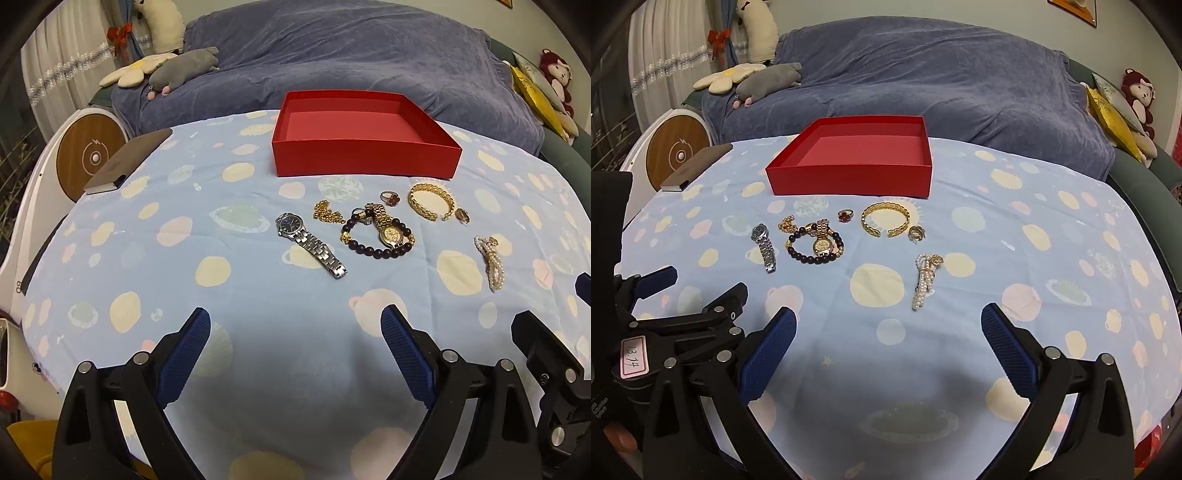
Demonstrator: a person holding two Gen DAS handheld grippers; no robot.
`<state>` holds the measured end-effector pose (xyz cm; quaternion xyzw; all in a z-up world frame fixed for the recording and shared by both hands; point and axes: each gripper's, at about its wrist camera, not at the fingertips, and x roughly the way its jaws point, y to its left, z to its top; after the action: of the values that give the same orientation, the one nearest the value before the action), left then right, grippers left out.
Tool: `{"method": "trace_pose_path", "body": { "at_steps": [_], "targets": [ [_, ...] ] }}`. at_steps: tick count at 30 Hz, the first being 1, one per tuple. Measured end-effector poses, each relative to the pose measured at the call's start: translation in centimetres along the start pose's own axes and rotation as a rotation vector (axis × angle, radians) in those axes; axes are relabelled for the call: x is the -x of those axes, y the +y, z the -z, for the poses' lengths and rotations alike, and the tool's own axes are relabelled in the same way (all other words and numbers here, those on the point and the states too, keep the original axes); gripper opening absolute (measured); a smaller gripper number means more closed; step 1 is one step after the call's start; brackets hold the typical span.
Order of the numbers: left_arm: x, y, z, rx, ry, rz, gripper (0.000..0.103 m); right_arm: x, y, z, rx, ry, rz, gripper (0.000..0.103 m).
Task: Organize jewelry
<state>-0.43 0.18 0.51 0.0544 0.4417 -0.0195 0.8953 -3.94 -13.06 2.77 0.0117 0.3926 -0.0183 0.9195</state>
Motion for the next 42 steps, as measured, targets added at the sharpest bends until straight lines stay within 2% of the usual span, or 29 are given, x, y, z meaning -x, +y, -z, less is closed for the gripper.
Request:
{"method": "trace_pose_path", "body": {
  "at_steps": [12,23,27,33,42],
  "targets": [
    [0.22,0.09,-0.15,0.014,-0.018,-0.019,0.09,-0.08,0.03,0.0,-0.003,0.007,-0.005,0.098],
    [0.36,-0.08,-0.02,0.009,-0.018,0.002,0.09,0.05,-0.13,0.0,-0.007,0.0,-0.004,0.098],
    [0.7,-0.12,0.17,0.019,-0.044,-0.017,0.09,0.25,-0.24,0.12,-0.013,-0.001,-0.005,0.098],
    [0.6,-0.46,0.28,0.007,-0.006,-0.011,0.09,0.4,-0.27,0.3,-0.022,-0.001,-0.004,0.098],
    [0.7,-0.28,0.36,0.003,-0.021,-0.011,0.09,0.47,-0.36,0.42,-0.027,-0.003,-0.007,0.098]
  ]
}}
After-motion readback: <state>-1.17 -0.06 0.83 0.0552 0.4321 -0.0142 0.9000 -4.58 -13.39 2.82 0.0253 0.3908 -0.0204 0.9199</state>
